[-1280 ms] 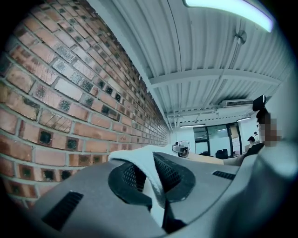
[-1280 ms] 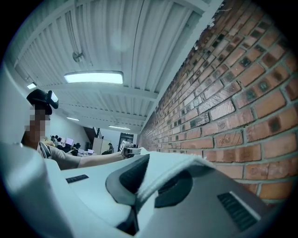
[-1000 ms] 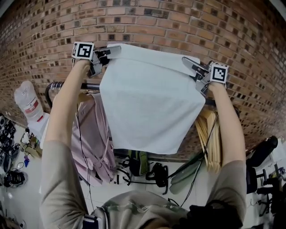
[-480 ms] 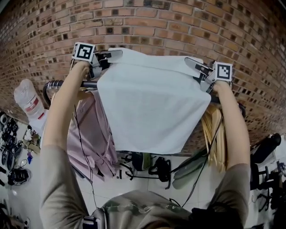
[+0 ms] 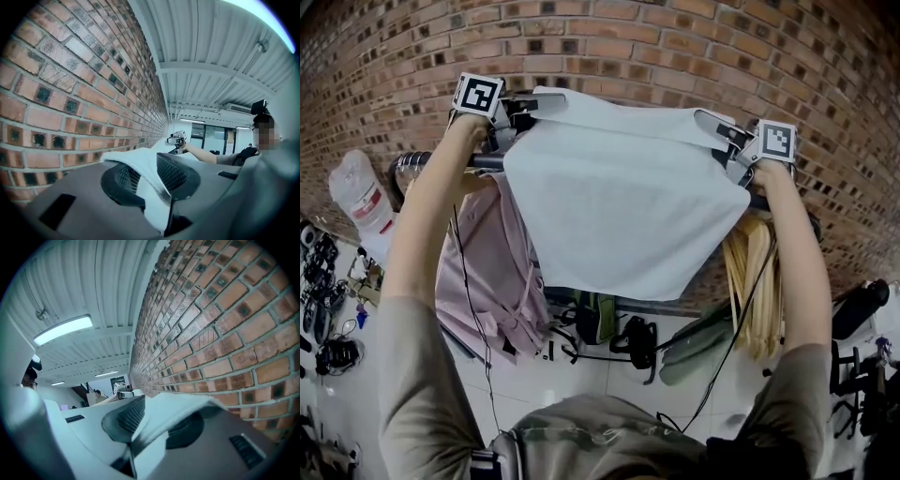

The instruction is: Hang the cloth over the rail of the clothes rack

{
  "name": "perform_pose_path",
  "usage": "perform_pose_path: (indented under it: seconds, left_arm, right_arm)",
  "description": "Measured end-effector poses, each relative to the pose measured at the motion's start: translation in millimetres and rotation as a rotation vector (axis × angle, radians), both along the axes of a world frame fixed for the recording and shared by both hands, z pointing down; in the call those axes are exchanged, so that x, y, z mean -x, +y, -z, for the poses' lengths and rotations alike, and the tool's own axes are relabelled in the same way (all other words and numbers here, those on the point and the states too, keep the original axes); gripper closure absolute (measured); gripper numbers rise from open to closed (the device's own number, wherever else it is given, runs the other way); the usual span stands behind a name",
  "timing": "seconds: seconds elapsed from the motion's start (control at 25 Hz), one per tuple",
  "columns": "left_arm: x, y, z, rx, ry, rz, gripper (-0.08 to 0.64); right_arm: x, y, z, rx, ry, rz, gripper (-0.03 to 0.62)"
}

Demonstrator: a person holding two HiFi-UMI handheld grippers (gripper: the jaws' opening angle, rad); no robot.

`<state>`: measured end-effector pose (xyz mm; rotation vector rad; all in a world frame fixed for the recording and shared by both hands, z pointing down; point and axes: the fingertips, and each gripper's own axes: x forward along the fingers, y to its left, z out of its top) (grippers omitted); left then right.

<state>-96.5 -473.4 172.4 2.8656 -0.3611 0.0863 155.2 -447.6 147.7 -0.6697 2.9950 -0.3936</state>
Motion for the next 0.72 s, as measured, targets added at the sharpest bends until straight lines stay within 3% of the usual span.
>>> perform_pose_path:
  seconds: [0.08,0.12,0.2,0.28,0.36,0.48,0.72]
  left_arm:
    - [-1,1,-3,0.008,-0.009,-0.008,0.463]
    - [-1,1,-3,0.01,-0.013,-0.01,0.462]
    - [-3,3,-3,0.022,-0.01,-0.021,0.404]
    - [-4,3,-5,0.037,-0.012,-0.025,0.394]
    - [-7,5,-7,0.061,-0.014,-0.038,0.337]
    - [-14,13,-16,0.092,-0.045,-0.087,0.333]
    - [-14,19,-20,0.121,-0.058,-0.102,0.333]
  right_arm:
    - [3,1,-4,0.012,0.015,0.013,0.427]
    - [5,2,-5,0.011,0.024,0.019,0.406]
    - [6,3,-5,0.011,0.028,0.026,0.388]
    - [5,1,-5,0.018,0.023,0.02,0.383]
    - [4,-2,-8,0.04,0.023,0.002,0.317]
    - [2,-8,-14,0.066,0.043,-0.026,0.301]
    - [0,-10,-16,0.06,0.067,-0.059,0.255]
